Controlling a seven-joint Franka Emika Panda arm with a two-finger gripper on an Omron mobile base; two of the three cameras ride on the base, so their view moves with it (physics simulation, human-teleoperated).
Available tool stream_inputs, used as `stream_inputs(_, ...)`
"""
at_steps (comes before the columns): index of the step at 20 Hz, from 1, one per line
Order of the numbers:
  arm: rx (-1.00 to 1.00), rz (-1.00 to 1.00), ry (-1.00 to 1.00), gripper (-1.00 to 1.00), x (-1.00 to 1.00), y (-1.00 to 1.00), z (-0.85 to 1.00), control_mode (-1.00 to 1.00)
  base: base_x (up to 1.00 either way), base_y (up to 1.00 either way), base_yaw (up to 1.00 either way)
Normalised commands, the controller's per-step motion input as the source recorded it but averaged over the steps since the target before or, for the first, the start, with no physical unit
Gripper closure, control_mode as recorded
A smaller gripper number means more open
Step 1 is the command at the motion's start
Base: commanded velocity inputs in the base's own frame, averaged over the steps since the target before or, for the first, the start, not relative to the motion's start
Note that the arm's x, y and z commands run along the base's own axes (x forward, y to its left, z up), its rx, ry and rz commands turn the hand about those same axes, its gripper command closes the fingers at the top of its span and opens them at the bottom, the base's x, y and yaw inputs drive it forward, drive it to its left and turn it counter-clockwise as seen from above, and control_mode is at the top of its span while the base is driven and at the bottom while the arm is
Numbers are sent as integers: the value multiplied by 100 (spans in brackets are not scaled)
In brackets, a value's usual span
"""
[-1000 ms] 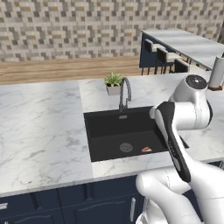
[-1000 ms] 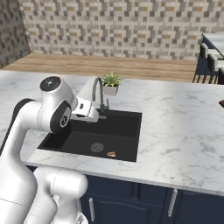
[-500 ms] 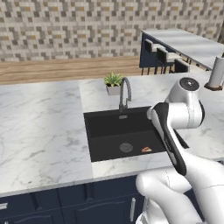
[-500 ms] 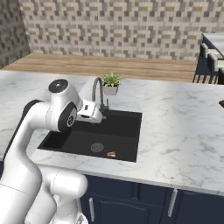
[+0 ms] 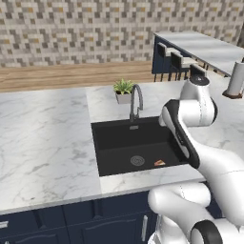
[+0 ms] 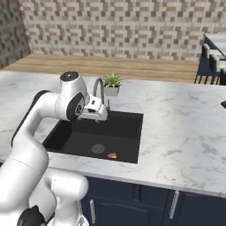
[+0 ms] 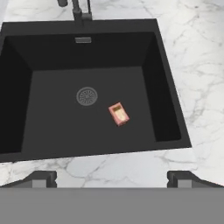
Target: Pick up the dish brush and bar soap from the sink, and place them back in the cabinet, and close the cabinet door.
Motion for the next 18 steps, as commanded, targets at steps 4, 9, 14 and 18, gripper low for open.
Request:
stream_inputs(4, 0, 0, 8, -100, 19, -9, -9, -100, 0, 0, 0)
stream_inputs(9, 0, 0, 2, -100, 16, -9, -22, -100, 0, 0, 0)
stream_inputs(14, 0, 0, 0, -100, 33, -3, -27, -100, 0, 0, 0)
stream_inputs(18, 0, 0, 1, -100, 34, 0, -10, -100, 0, 0, 0)
